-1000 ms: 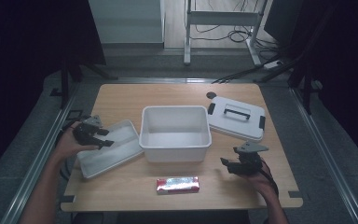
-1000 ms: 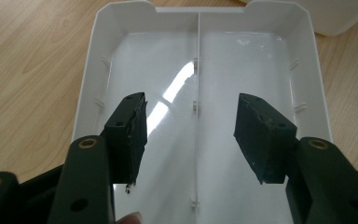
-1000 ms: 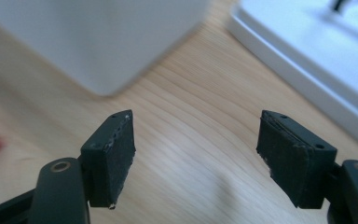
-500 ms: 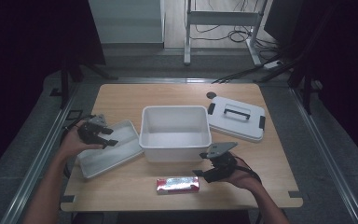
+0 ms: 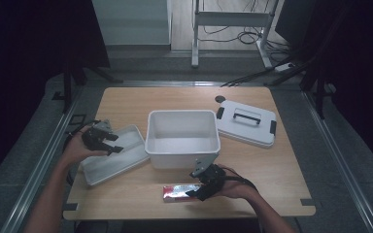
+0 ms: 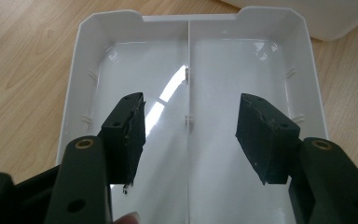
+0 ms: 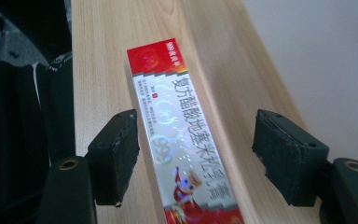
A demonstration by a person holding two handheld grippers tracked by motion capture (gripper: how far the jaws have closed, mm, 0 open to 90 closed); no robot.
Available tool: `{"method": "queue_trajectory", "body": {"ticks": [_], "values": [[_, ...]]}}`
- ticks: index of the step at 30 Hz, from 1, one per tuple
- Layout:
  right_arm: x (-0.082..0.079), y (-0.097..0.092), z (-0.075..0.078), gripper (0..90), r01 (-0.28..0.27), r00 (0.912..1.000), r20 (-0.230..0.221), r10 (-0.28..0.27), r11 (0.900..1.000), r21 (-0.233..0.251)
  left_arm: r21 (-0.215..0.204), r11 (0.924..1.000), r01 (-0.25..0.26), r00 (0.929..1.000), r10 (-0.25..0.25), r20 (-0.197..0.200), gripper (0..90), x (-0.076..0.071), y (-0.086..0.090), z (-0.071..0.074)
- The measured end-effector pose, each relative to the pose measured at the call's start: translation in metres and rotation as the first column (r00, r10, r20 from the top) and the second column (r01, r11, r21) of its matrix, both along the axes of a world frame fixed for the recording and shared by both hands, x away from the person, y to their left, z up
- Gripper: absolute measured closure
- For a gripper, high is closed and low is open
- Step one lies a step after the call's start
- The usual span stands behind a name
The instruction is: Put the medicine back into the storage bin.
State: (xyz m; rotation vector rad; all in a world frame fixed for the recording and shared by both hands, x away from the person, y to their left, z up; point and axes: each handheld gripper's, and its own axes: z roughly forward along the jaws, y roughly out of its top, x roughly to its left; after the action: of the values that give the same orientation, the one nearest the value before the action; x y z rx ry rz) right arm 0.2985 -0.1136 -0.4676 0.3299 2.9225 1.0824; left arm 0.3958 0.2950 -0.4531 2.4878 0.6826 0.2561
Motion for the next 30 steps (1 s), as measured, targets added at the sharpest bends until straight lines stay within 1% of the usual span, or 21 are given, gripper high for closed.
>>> {"method": "queue_trajectory", "body": {"ticks": [1,3,4,7,9,10,11,15,16,22,23,24,26,28,30], "values": [[0.0,0.0,0.0,30.7,0.0,1.0,0.0,0.0,1.0,0.0,-0.005,1.0,-0.004,1.0,0.004,0.0,42.4,0.0,-0.001,-0.001],[0.0,0.008,-0.005,30.4,-0.015,0.9999,-0.004,0.015,0.9995,-0.028,0.002,1.0,0.004,1.0,-0.004,-0.003,42.4,0.0,-0.002,-0.002],[0.0,0.008,-0.005,30.4,-0.015,0.9999,-0.004,0.015,0.9995,-0.028,0.002,1.0,0.004,1.0,-0.004,-0.003,42.4,0.0,-0.002,-0.002],[0.001,0.016,-0.011,30.4,-0.031,0.9995,-0.008,0.031,0.9981,-0.053,0.005,1.0,0.007,1.0,-0.007,-0.004,42.4,0.0,-0.002,-0.002],[0.001,0.018,-0.012,30.5,-0.034,0.9994,-0.007,0.034,0.9975,-0.062,0.004,1.0,0.003,1.0,-0.003,-0.004,42.4,-0.001,-0.001,-0.002],[0.001,0.021,-0.015,30.5,-0.042,0.9991,-0.009,0.041,0.9956,-0.083,0.004,1.0,0.003,1.0,-0.003,-0.004,42.3,0.0,-0.001,-0.002],[0.001,0.021,-0.015,30.5,-0.042,0.9991,-0.009,0.041,0.9956,-0.083,0.005,1.0,0.002,1.0,-0.002,-0.003,42.3,0.0,0.0,-0.001],[0.001,0.024,-0.021,31.2,-0.052,0.9986,-0.01,0.051,0.9923,-0.113,-0.004,1.0,-0.006,1.0,0.006,-0.002,42.4,-0.002,0.001,-0.002],[0.002,0.025,-0.021,31.4,-0.054,0.9985,-0.004,0.054,0.9914,-0.119,-0.002,1.0,-0.006,1.0,0.006,-0.003,42.4,-0.002,0.001,-0.002],[0.0,0.029,-0.026,36.8,-0.068,0.9976,0.004,0.07,0.9849,-0.159,0.0,1.0,-0.004,1.0,0.004,-0.007,42.4,-0.002,0.001,-0.004],[-0.001,0.029,-0.027,41.7,-0.073,0.997,0.014,0.077,0.9837,-0.164,-0.001,1.0,-0.004,1.0,0.004,-0.006,42.4,-0.002,0.001,-0.005],[-0.001,0.03,-0.026,44.4,-0.073,0.997,0.014,0.077,0.9835,-0.165,-0.001,1.0,-0.005,1.0,0.005,-0.006,42.4,-0.002,0.001,-0.005],[-0.001,0.03,-0.026,46.0,-0.069,0.997,0.021,0.074,0.9831,-0.169,-0.001,1.0,-0.004,1.0,0.004,-0.007,42.4,-0.002,0.001,-0.005],[-0.002,0.03,-0.025,49.7,-0.059,0.9974,0.03,0.065,0.9839,-0.169,0.007,1.0,0.001,1.0,-0.001,-0.007,42.4,-0.001,0.001,-0.005],[-0.002,0.029,-0.024,50.1,-0.051,0.9967,0.053,0.061,0.9836,-0.173,0.009,1.0,0.002,1.0,-0.002,-0.007,42.4,-0.001,0.001,-0.006]]}}
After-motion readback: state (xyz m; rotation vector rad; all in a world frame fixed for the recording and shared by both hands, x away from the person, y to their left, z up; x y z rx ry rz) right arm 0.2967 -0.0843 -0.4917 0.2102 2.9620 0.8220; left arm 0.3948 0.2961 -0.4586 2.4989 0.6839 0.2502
